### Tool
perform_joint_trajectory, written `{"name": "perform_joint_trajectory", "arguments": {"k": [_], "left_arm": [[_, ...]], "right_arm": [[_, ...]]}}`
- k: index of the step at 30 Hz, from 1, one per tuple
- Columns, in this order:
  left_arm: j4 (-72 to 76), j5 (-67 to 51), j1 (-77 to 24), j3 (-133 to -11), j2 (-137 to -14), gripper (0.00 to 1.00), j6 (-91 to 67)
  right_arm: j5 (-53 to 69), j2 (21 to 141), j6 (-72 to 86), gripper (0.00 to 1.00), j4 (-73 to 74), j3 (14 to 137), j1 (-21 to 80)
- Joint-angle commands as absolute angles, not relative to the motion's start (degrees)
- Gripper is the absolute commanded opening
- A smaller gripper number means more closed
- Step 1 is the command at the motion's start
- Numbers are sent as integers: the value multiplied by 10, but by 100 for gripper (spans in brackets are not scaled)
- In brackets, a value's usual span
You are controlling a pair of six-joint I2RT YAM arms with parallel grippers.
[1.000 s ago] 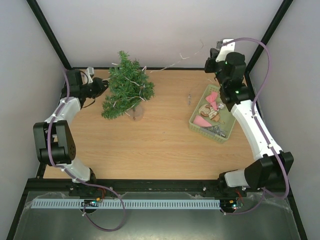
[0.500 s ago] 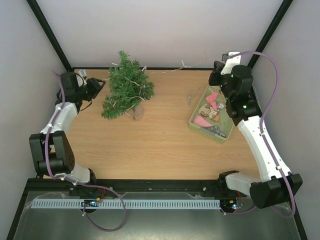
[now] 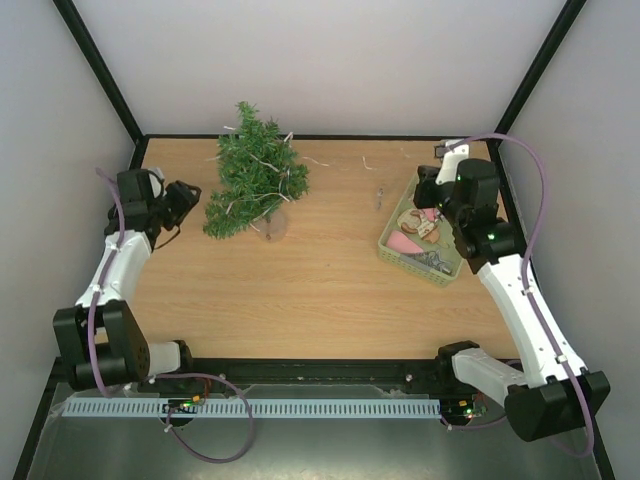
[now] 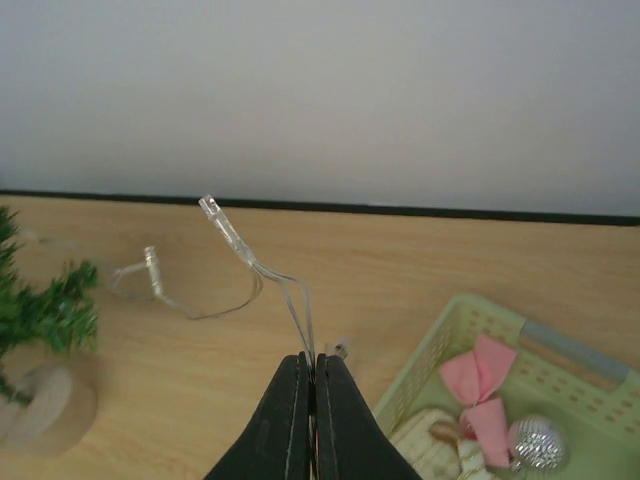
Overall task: Decorate the small christmas tree
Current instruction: Wrap the decoration item around the Christmas tree.
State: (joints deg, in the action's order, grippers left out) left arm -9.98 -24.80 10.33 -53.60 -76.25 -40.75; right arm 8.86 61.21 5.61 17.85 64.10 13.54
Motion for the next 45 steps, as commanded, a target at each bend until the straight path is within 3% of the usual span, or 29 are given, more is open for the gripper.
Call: {"name": "perform_joint_trajectory", "arguments": {"k": [1, 6, 16, 23, 30, 42, 45], "left_arm": [[-121, -257, 106, -494, -714, 50, -398], [-116, -296, 104, -458, -681, 48, -396], [-104, -338, 61, -423, -628, 29, -403], [-81, -334, 27, -383, -601, 25, -438], [-68, -311, -22, -374, -589, 26, -465], [-149, -213, 19, -419, -521, 52, -416], [-138, -229, 54, -406, -528, 54, -400]], "right_arm": [[161, 568, 56, 2, 212, 614, 155], [244, 530, 41, 2, 226, 588, 200], [428, 468, 84, 2, 110, 506, 259], [458, 470, 152, 2, 4, 442, 335], [404, 516, 132, 2, -55, 423, 432], [369, 644, 55, 2, -110, 449, 528], [367, 669, 34, 2, -118, 460, 544]]}}
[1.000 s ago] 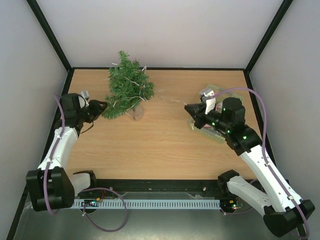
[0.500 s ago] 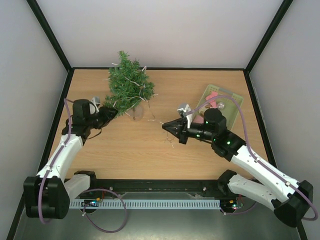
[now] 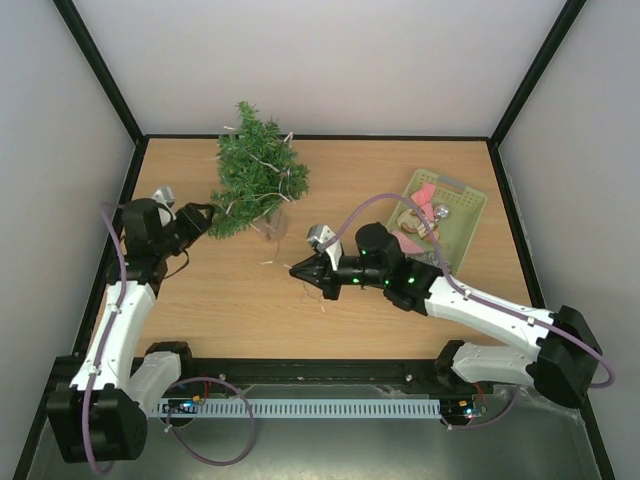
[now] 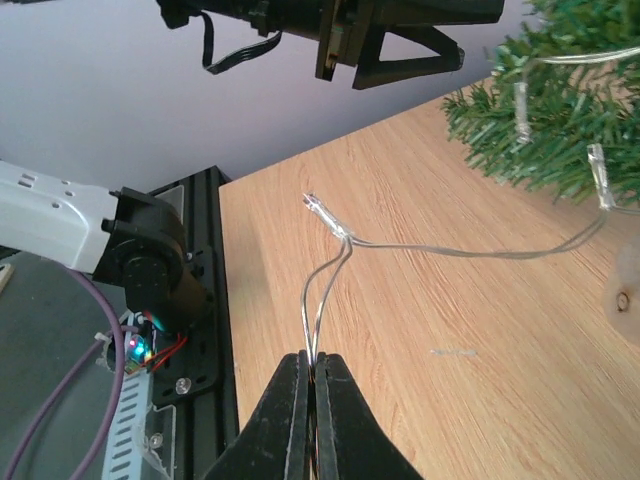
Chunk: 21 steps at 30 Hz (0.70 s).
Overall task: Decorate the small christmas tree
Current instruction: Wrap the decoration item around the Christmas tree.
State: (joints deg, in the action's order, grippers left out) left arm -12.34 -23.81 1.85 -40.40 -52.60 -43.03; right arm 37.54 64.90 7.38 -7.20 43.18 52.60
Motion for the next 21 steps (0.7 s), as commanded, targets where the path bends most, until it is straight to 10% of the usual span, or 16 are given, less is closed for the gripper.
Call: {"name": "perform_joint_trajectory", "arguments": {"k": [1, 12, 21], "left_arm": [[-129, -243, 64, -401, -533, 55, -397], [-73, -361, 75, -397, -612, 55, -334], [-39, -365, 55, -356, -605, 20, -357]], "right_arm": [[365, 675, 27, 2, -119, 462, 548], [343, 685, 12, 2, -142, 455, 552], [317, 670, -4, 2, -136, 448, 553]]}}
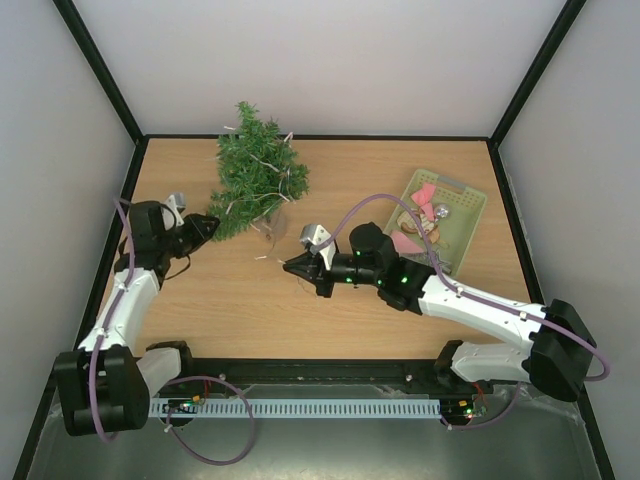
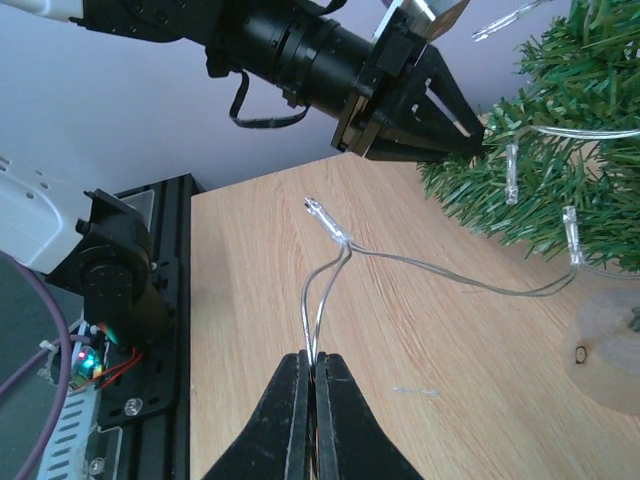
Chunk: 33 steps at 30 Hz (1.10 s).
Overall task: Decorate the small christmas tree
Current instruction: Wrap the decoration item around the Christmas tree.
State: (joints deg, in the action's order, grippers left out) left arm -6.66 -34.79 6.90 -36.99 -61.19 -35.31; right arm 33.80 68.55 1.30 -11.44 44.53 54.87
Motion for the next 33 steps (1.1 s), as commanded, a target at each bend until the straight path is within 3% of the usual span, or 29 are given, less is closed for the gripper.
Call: {"name": "perform_joint_trajectory", "arguments": {"k": [1, 7, 12, 33], "left_arm": [[-36, -364, 47, -354, -601, 16, -363], [15, -346, -4, -319, -566, 3, -424], [41, -324, -42, -304, -551, 2, -461], [147, -196, -208, -259, -536, 2, -586]], "right_arm": [[311, 664, -5, 2, -135, 447, 553], [241, 613, -18, 2, -110, 429, 552], [182, 577, -23, 2, -74, 426, 552], [232, 606, -12, 2, -103, 385, 552]]}}
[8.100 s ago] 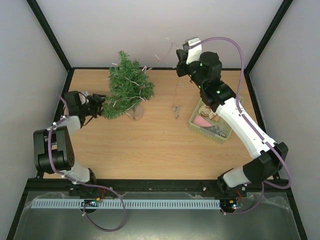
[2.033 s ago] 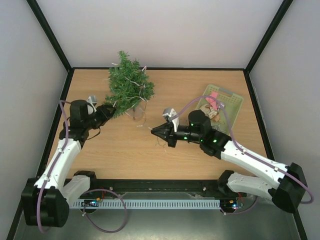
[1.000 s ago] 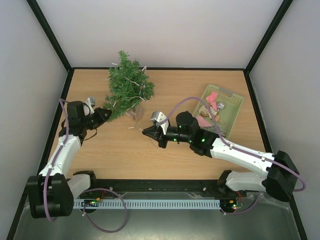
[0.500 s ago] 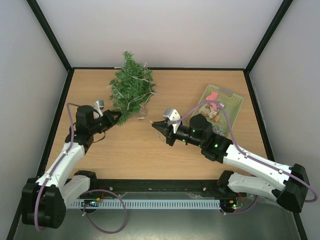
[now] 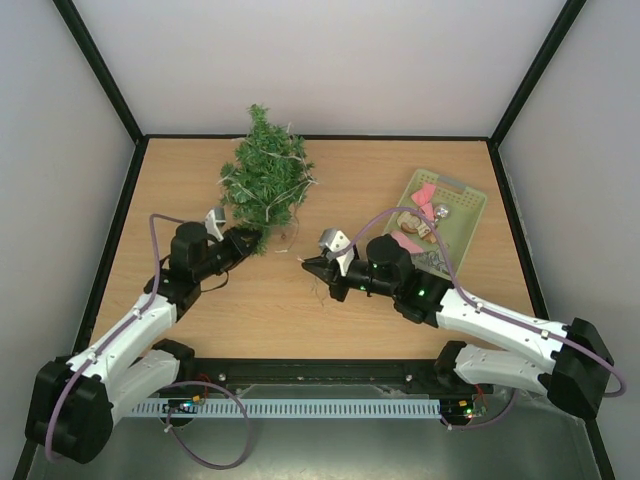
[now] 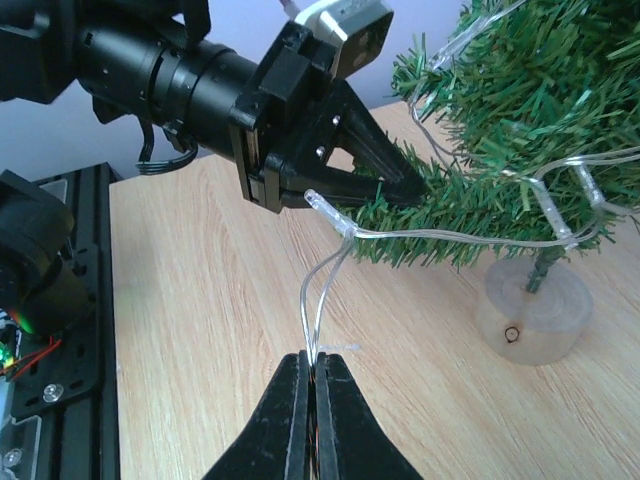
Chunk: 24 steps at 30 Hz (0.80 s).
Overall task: Decorate the small christmas tree
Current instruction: Wrap the decoration item around the Christmas tree.
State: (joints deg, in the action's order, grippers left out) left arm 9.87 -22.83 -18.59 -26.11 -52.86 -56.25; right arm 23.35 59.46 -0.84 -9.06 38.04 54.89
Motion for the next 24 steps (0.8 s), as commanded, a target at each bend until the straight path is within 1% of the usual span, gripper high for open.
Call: {"name": "perform_joint_trajectory", "arguments": {"k": [1, 5, 10, 13, 17, 20, 24], "left_arm": [[152, -191, -215, -259, -538, 2, -588], [152, -186, -221, -264, -547, 2, -585], [145, -187, -225, -261, -543, 2, -573], [151, -178, -232, -259, -545, 2, -578], [154, -168, -248, -266, -557, 2, -579], [159, -156, -261, -264, -558, 2, -583], [180, -141, -278, -260, -558, 2, -601]], "right_arm": [[224, 609, -16, 2, -101, 387, 552], [126, 607, -34, 2, -78, 385, 552], [-53, 584, -15, 2, -40, 371, 552], [-20, 572, 7, 2, -42, 362, 552], [-22, 583, 37, 2, -34, 369, 552], [63, 594, 42, 2, -55, 376, 551], [160, 608, 82, 2, -128, 377, 553]]}}
